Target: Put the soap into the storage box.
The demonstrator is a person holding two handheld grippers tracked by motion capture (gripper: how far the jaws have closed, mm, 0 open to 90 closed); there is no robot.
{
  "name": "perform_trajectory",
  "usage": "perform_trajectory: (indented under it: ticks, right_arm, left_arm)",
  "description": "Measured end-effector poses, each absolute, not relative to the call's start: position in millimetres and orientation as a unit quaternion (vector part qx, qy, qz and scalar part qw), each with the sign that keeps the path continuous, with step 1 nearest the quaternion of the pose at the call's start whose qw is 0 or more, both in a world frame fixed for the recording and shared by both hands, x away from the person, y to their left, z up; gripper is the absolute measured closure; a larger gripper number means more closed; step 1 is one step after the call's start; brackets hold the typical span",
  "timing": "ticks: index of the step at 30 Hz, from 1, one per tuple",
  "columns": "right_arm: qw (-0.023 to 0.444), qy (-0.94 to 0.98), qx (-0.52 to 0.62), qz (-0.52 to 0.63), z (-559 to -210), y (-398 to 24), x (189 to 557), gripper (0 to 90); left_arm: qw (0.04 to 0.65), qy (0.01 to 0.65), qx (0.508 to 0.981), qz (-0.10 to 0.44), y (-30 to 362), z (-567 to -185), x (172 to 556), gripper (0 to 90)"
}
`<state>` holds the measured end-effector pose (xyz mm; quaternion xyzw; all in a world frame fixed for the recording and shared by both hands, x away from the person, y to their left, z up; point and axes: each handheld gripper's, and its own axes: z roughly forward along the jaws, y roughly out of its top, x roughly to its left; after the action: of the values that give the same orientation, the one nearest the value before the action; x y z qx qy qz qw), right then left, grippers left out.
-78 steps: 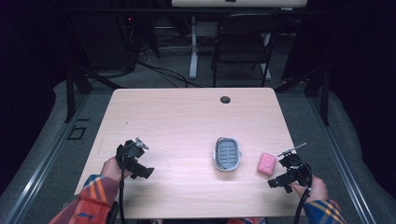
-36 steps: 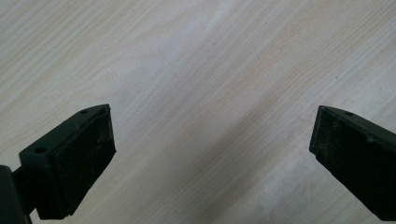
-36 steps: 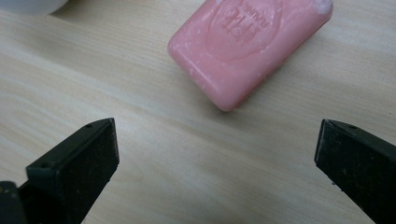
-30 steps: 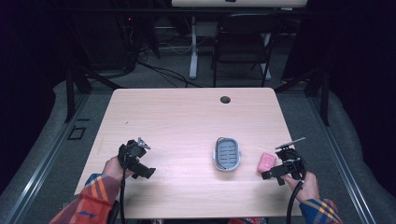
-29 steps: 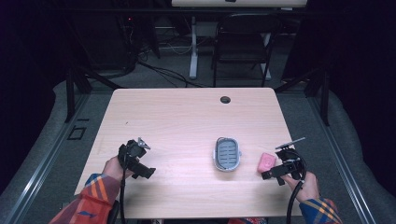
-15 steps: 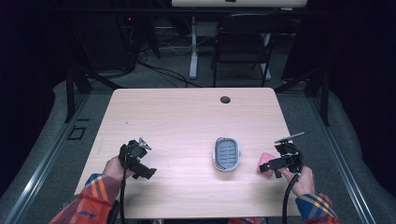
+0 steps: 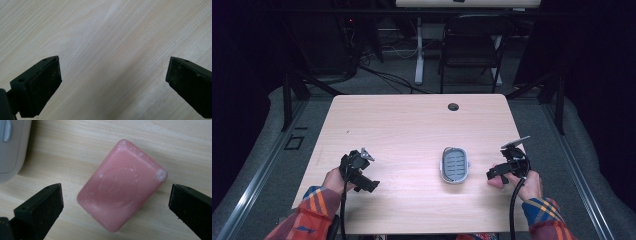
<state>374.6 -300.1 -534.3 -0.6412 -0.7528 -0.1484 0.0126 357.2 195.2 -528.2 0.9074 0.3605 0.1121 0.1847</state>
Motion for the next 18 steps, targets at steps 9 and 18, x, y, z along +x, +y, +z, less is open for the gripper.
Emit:
perform_trajectory:
  ticks: [9, 18]
  right_arm:
    - [0.001, -0.758, -0.638, -0.134, -536.5, -292.7, 381.8, 0.0]
    - [-0.015, -0.761, -0.639, -0.114, -539.3, -288.7, 386.4, 13.9]
  left_arm:
    - [0.183, 0.358, 0.909, 0.107, 194.0, -529.3, 357.5, 0.0]
    - [0.183, 0.355, 0.910, 0.108, 193.7, -529.4, 357.1, 0.0]
